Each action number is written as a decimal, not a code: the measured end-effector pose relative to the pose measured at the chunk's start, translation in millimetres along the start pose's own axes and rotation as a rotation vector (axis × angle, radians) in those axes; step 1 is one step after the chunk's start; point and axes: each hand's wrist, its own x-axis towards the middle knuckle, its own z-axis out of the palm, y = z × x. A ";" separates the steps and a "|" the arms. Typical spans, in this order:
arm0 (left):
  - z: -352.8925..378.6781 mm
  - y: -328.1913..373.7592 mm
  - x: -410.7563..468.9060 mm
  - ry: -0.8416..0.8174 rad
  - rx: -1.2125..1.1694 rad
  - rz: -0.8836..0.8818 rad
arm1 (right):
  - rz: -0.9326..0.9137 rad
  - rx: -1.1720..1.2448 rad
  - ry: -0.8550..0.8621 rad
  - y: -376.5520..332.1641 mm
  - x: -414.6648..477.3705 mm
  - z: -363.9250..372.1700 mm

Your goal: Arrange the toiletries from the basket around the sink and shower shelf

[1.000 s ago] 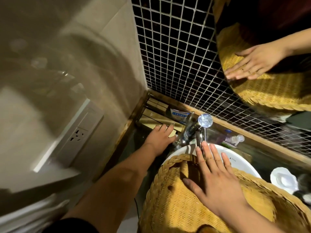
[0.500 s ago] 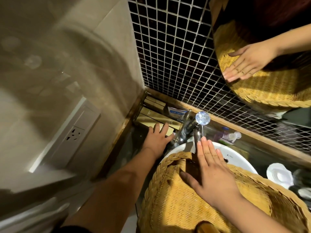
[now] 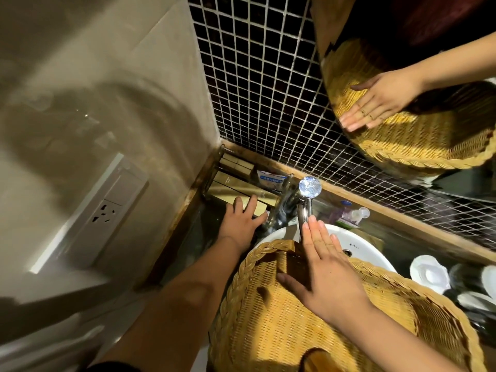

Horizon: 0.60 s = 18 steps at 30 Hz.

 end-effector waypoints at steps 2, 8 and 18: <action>-0.5 -0.1 -0.4 -0.011 -0.017 -0.005 | -0.004 0.005 0.010 -0.8 -0.5 -0.3; -2.3 -10.4 -10.4 -0.008 -0.184 -0.045 | 0.026 -0.052 0.042 -9.2 0.7 -0.8; -49.0 -29.6 -55.4 0.048 -0.101 -0.173 | -0.018 0.010 0.009 3.5 -14.7 -22.2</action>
